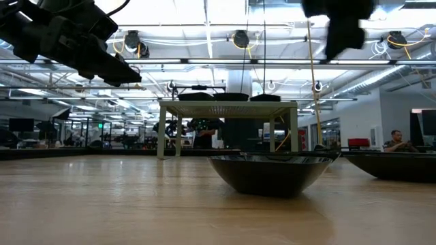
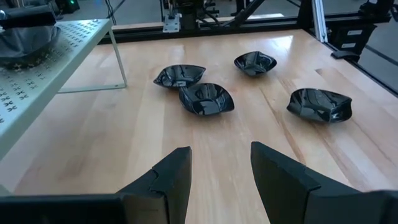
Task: Pick & Place Mini shaped plates
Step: Stack the black leaf shaped plate on top of the other black leaf shaped plate on the shelf
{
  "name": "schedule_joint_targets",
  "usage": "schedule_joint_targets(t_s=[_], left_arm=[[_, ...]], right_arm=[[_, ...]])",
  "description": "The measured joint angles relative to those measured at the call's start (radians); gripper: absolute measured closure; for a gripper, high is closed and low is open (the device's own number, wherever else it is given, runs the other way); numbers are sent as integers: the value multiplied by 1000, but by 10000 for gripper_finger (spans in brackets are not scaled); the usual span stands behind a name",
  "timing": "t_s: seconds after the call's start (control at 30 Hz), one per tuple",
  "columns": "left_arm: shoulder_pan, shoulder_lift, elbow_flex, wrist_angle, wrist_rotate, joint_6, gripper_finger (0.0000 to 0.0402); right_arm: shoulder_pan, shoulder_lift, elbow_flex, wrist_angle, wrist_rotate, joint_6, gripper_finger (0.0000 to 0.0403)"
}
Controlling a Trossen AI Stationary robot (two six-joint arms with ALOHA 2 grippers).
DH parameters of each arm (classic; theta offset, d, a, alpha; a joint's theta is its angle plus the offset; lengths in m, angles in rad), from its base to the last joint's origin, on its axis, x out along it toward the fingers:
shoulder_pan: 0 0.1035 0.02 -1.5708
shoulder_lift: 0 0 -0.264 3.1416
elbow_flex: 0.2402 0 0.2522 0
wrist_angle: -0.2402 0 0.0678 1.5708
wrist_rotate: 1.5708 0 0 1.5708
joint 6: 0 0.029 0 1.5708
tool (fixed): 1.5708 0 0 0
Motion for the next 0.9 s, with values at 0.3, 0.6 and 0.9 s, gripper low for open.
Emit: schedule_joint_targets(t_s=[0.3,0.6,0.9], left_arm=[[0,0,0,-8,0,0,231],[0,0,0,-14,0,-3,231],[0,0,0,-44,-2,-4,231]], right_arm=[[208,2,-356,253,19,166,288],[208,2,-531,528,-9,200,284],[215,108,-533,617,-111,241,284]])
